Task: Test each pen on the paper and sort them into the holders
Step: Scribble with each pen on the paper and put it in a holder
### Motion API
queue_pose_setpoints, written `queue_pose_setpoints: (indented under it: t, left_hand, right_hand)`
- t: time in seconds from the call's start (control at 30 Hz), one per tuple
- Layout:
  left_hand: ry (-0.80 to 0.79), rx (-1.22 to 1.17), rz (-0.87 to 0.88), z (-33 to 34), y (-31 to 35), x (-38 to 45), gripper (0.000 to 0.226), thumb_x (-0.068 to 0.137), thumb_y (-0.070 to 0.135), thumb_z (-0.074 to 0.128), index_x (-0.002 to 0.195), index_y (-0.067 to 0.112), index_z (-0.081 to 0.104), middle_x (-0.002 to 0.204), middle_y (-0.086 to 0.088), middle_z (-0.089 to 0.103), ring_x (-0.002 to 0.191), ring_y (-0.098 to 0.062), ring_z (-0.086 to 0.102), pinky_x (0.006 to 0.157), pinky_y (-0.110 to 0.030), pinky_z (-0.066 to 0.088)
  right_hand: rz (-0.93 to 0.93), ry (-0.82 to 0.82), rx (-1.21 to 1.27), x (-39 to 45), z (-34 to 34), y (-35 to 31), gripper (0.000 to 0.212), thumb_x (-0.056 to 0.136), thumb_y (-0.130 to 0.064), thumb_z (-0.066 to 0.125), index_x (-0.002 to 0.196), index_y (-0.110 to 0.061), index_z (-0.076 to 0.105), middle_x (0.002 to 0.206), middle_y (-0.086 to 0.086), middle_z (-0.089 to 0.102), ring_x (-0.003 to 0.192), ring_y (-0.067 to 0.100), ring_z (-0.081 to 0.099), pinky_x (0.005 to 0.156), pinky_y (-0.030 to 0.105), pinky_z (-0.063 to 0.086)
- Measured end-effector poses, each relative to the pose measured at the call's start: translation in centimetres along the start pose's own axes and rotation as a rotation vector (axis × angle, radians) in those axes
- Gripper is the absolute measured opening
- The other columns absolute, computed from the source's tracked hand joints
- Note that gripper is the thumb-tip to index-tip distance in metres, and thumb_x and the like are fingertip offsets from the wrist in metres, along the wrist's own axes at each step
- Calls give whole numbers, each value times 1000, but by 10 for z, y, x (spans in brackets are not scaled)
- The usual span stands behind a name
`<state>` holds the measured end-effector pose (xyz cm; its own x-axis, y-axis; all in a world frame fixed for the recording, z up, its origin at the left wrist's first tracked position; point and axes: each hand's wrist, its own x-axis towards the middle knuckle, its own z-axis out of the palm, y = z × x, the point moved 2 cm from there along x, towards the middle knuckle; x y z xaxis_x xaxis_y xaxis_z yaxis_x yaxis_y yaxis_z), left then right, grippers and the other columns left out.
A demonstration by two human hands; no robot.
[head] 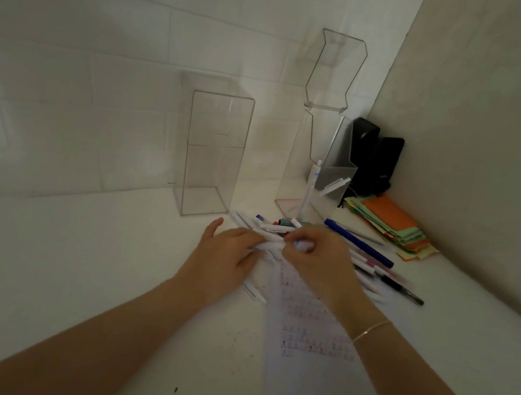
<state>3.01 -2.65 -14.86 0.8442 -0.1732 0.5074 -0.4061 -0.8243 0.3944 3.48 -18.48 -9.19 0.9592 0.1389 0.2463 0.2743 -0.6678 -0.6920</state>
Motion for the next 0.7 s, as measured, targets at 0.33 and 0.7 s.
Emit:
queue_pose_setpoints:
  t: [0.33,0.7]
  left_hand:
    - [215,-161,230,-17,37,-2,40,95,37,40,112,10,64,66,5,66,59,-5,58,105,-28,28]
    - [59,-332,215,-7,53,-8,32,92,42,44,89,23,69,87,15,71,95,8,57,112,-18,12]
  right_hand:
    - [366,50,1491,-4,-5,-19,25,96,-30,49,86,-11,60,72,7,67,70,20,66,73,33,54]
    - [188,177,1543,-3,-36,-18,30,86,-20,33,57,-15,34,40,-4,24,37,10,17,40,19,21]
